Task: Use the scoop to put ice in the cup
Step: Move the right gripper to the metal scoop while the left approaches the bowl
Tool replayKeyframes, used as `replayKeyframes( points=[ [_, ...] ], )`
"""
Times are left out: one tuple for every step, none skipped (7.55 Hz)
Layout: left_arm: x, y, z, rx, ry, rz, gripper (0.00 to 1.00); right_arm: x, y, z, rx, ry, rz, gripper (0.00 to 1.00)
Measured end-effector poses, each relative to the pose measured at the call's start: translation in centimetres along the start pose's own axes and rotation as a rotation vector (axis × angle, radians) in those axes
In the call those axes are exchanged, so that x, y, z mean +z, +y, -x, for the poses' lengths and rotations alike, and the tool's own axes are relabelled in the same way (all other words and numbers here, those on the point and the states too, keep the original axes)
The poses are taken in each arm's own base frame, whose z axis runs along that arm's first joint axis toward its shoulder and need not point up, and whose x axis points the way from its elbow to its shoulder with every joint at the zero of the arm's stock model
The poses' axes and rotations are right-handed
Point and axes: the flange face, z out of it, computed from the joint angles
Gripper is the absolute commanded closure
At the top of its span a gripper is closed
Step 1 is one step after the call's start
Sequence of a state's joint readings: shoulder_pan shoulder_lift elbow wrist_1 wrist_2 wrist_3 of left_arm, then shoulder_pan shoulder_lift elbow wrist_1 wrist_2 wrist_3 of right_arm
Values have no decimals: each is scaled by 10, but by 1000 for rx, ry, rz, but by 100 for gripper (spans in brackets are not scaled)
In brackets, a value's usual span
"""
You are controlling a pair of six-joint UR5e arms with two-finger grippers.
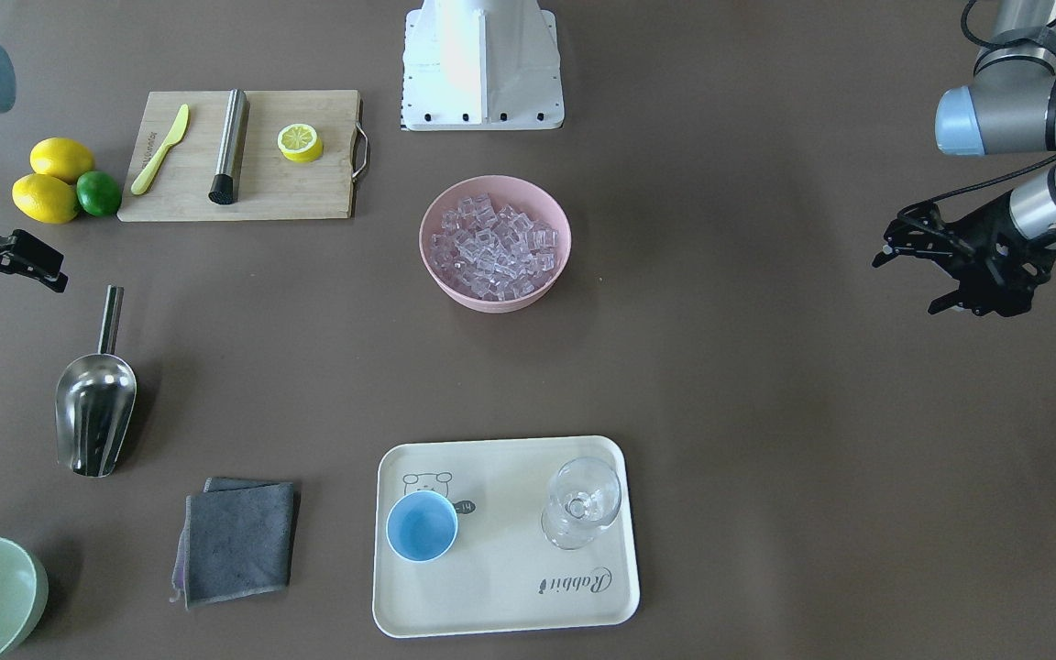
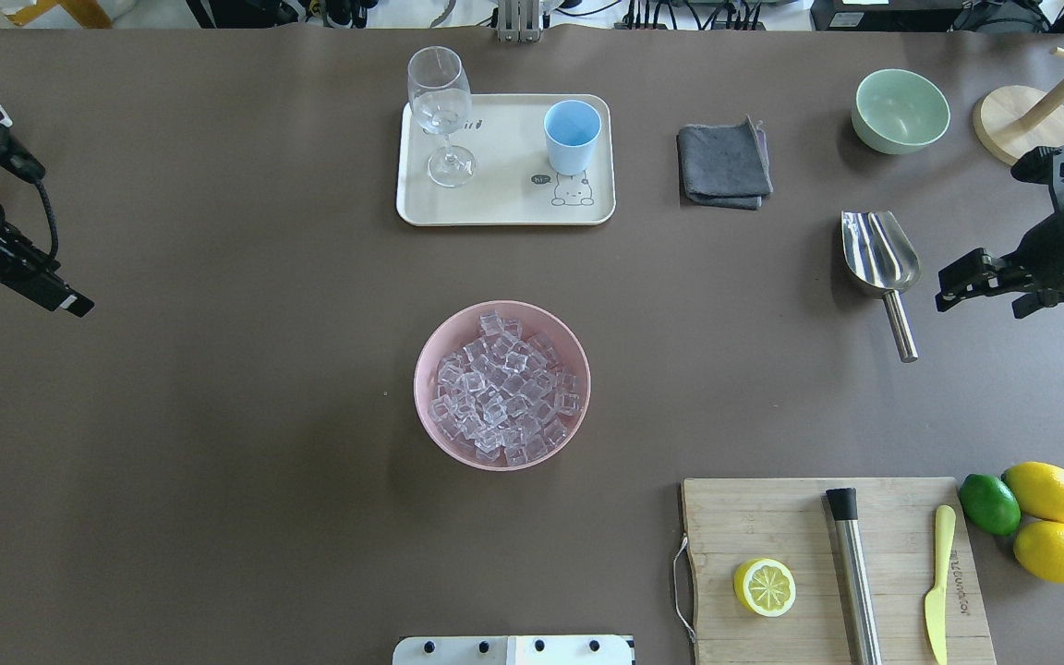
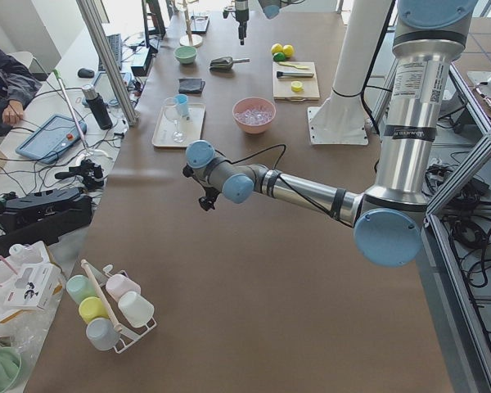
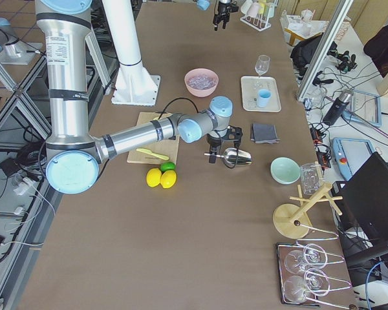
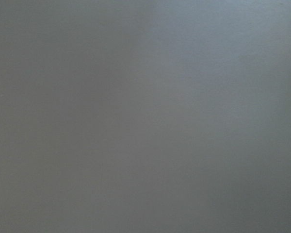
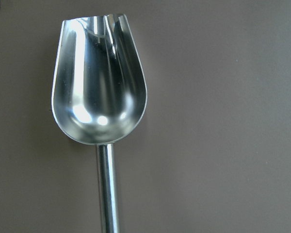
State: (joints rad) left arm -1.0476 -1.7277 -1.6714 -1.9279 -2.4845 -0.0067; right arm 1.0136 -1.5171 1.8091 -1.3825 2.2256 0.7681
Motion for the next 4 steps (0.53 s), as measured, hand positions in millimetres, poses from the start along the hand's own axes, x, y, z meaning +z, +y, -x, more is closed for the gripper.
replayKeyframes(
  points=[
    [5, -14, -14, 35, 13, -4, 2, 7, -8, 13, -31, 3, -1, 0],
    [11, -30, -34, 78, 30, -8, 2, 18, -12, 27, -58, 8, 10, 0],
    [16, -44, -57, 126, 47, -14, 2, 37, -16, 39, -76, 16, 32, 0],
    [24, -53, -79, 183, 64, -27, 2, 56, -18, 46, -90, 21, 52, 0]
  ],
)
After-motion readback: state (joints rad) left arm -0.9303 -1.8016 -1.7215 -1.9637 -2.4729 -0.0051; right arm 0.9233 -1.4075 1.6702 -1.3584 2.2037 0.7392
